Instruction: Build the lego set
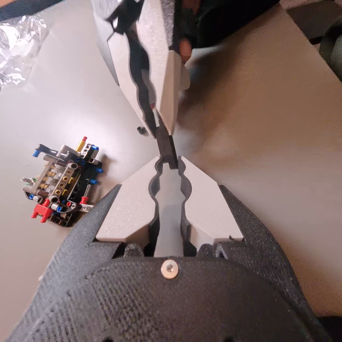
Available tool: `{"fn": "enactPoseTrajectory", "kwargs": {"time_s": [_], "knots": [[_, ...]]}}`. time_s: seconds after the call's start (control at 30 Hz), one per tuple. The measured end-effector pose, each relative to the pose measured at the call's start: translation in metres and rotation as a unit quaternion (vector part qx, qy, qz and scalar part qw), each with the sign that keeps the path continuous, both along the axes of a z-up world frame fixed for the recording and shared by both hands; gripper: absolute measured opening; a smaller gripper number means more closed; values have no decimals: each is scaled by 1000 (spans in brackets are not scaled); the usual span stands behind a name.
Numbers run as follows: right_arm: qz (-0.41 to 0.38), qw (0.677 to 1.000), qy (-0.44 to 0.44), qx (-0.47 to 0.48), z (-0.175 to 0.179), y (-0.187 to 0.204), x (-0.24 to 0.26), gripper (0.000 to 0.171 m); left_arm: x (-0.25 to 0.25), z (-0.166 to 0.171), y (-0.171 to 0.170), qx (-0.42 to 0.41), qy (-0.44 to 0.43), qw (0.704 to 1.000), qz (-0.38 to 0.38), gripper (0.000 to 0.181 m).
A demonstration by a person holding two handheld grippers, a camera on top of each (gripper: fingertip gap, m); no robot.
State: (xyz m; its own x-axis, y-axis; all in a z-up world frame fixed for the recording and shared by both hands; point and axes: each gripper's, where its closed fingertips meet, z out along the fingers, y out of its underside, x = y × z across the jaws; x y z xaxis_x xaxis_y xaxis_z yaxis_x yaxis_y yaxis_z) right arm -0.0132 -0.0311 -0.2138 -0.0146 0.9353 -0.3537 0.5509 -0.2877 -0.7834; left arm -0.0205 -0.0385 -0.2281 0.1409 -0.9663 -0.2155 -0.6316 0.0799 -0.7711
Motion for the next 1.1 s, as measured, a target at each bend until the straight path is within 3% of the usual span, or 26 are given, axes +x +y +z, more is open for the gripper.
{"fn": "enactPoseTrajectory", "kwargs": {"time_s": [0.1, 0.2, 0.4, 0.5, 0.57, 0.73, 0.93, 1.1], "knots": [[-12, 996, 18, -88, 5, 3, 2, 14, 2, 9, -2, 3, -15, 1000, -1, 11], [-1, 997, 20, -75, 4, 1, 1, 15, 2, 7, -6, -46, -27, 999, 0, 9], [91, 985, 11, 147, -5, -14, 3, 25, 2, -5, -17, -169, -27, 985, 1, 7], [109, 968, -5, 228, -14, -16, 1, 14, 3, -6, -18, -202, -34, 979, 8, 7], [110, 965, -13, 238, -17, -16, 1, 1, 2, -6, -17, -202, -37, 979, 14, 8], [91, 974, -18, 205, -16, -9, 4, 0, 2, -9, -15, -194, -33, 980, 16, 13], [40, 975, -22, 219, 1, 25, 23, 11, 0, -3, -10, -183, -47, 982, 25, 17], [48, 953, -100, 280, -23, 47, 53, 20, 0, -1, -7, -174, -56, 983, 25, 19]]}}
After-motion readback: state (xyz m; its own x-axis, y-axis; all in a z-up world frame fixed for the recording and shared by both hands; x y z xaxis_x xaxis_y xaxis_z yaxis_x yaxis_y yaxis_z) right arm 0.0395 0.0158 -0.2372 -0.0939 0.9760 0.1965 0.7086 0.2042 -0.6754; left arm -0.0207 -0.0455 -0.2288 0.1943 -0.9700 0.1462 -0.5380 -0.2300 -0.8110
